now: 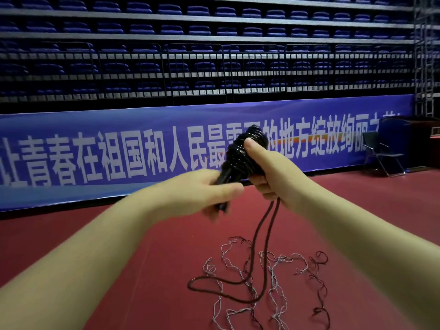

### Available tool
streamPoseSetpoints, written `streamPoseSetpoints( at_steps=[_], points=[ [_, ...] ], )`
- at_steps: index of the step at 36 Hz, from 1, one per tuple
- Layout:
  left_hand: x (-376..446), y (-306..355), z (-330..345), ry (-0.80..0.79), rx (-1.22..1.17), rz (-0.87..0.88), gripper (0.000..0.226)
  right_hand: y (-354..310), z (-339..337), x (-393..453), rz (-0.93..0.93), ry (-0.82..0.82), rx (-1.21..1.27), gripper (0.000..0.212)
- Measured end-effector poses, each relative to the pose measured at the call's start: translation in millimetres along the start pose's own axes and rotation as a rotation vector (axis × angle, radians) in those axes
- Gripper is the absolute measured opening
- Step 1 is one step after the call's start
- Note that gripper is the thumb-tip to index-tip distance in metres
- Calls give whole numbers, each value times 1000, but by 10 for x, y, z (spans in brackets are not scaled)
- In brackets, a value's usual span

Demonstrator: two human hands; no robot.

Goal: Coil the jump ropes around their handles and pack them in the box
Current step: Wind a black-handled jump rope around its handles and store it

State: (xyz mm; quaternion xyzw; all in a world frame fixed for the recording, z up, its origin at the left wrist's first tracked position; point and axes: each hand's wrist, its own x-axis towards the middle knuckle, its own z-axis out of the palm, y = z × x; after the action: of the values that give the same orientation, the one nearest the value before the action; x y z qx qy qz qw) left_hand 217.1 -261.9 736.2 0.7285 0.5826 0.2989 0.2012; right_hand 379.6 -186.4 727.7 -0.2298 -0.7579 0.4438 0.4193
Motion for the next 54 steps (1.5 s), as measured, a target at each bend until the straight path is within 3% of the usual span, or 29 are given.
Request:
streamPoseSetpoints(
  at_steps=[2, 4, 6, 8, 9, 12, 14, 19, 21, 25, 28, 31, 34, 36, 38, 40, 42, 47, 54],
  points=[
    [-23, -112, -1, -309, -447, -4, 53, -15, 13, -34, -61, -54, -6, 49],
    [-52, -224, 47, -468, -700, 80, 70, -47, 36, -66, -136, -91, -39, 46],
    [-75, -282, 120, -454, -806, 146, 67, -60, 51, -69, -200, -98, -108, 47],
    [-34, -296, 187, -327, -817, 161, 66, -65, 40, -44, -203, -106, -131, 40],
    [-13, -290, 209, -248, -796, 144, 67, -68, 27, -34, -165, -122, -115, 39],
    [36, -232, 237, -42, -694, 55, 65, -45, -49, -2, -2, -203, -129, 64],
    [46, -171, 242, 94, -522, 46, 67, -31, -107, 6, 44, -222, -154, 73],
    [105, -132, 213, 410, 16, 150, 70, -61, -105, -6, 41, -107, -162, 59],
    [121, -99, 208, 543, 281, 130, 57, -64, -56, 7, 49, -27, -173, 57],
    [139, -3, 166, 636, 481, 103, 48, -57, 0, 43, 7, 51, -64, 50],
    [121, 80, 111, 473, 391, 60, 41, -7, -2, 28, -56, 52, 12, 47],
    [37, 49, 86, 52, -156, 40, 32, 40, 25, -63, -141, -30, 127, 38],
    [-1, -140, 155, -467, -757, 130, 59, 63, 69, -147, -253, -129, 207, 34],
    [-14, -191, 259, -750, -908, 225, 66, 65, 84, -152, -321, -155, 193, 33],
    [-21, -193, 284, -837, -948, 188, 77, 45, 72, -144, -348, -182, 128, 28],
    [-42, -192, 257, -794, -937, 152, 78, 25, 28, -124, -336, -213, 47, 28],
    [-84, -126, 189, -648, -900, 70, 76, -10, -38, -129, -290, -216, -45, 34],
    [-82, 61, 154, -66, -425, -17, 75, 26, -141, -118, -242, -21, -305, 41],
    [22, 44, 269, 165, -225, -61, 78, 135, 63, -143, -271, 197, -385, 48]
  ],
)
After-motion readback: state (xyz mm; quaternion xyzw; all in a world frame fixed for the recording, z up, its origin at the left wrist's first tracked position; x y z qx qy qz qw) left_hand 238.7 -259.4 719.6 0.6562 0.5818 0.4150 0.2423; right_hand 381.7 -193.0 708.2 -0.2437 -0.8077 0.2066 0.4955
